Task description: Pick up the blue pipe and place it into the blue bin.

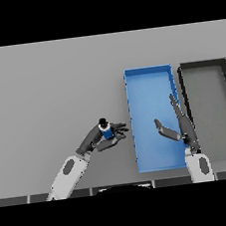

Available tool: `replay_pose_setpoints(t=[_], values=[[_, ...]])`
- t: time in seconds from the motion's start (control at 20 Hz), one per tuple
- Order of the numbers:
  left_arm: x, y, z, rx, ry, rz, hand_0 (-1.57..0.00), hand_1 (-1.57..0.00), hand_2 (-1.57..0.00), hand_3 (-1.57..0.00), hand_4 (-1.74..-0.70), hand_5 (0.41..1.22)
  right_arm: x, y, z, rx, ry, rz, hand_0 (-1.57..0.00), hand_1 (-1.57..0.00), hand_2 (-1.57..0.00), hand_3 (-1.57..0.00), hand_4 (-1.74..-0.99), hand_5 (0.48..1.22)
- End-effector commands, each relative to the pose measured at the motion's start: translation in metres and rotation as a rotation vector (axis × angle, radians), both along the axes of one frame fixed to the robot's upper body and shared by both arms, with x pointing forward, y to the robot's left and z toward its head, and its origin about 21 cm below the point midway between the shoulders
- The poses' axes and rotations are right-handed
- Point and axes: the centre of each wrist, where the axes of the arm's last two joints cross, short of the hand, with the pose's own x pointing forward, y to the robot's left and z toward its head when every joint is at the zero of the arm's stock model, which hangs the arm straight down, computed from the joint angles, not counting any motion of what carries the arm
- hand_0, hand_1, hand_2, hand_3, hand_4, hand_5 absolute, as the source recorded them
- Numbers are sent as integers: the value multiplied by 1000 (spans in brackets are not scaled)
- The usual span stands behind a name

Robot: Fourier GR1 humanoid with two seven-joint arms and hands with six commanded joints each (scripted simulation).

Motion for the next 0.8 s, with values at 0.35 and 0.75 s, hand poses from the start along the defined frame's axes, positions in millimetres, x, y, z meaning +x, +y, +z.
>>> replay_pose_setpoints(t=[0.35,0.75], values=[[-1,-19,38,15,-39,-90,-1565,-1566,-1567,-1567,-1467,1219,-4,-8,-2,-21,-14,-2,1,1,1,1,-1155,642],[3,-15,34,38,-40,-79,-1570,-1570,-1570,-1570,-1466,1220,-68,17,-10,-10,-6,-230,1,1,1,1,-1191,642]])
